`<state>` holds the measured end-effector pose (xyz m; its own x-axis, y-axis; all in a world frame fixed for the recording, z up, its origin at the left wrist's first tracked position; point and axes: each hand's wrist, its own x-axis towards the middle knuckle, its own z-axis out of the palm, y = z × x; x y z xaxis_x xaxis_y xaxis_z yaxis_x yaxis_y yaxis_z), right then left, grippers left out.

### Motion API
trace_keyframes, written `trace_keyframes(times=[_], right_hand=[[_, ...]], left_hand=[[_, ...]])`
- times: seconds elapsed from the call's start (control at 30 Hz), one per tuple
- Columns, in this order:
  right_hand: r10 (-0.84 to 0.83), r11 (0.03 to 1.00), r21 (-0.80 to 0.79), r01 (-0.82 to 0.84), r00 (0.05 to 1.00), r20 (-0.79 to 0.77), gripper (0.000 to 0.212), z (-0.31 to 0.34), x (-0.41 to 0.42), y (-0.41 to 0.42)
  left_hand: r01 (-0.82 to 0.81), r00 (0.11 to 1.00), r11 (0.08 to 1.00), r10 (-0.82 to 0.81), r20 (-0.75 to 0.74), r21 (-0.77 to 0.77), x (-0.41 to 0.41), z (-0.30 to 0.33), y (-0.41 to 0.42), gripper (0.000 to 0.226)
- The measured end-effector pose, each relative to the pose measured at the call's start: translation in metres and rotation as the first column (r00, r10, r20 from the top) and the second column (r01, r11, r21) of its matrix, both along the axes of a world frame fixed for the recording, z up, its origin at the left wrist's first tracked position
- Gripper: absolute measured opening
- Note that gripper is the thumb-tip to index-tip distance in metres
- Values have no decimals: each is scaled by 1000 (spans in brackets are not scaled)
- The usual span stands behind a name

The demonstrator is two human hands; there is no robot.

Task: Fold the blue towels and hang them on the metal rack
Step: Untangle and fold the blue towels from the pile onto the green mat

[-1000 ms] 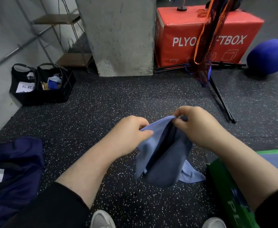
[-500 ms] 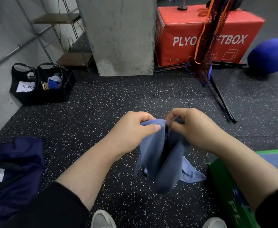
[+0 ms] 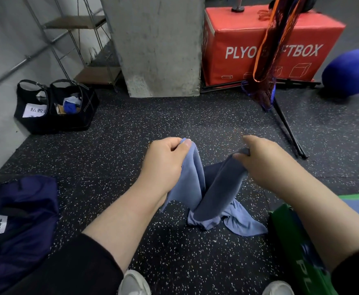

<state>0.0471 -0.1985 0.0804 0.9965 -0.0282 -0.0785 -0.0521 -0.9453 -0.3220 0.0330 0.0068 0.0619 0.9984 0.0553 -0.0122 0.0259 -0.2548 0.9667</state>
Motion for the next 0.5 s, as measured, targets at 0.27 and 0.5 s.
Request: trace_keyframes(times=[0.27, 0.5], right_hand=[[-91, 895, 436, 93, 996, -27, 36, -2, -5, -4], [49, 749, 660, 52, 990, -134, 45, -7, -11, 15]], left_hand=[[11, 1000, 999, -12, -18, -49, 0, -3, -3, 50], [-32, 999, 999, 33, 16, -19, -4, -2, -14, 19]])
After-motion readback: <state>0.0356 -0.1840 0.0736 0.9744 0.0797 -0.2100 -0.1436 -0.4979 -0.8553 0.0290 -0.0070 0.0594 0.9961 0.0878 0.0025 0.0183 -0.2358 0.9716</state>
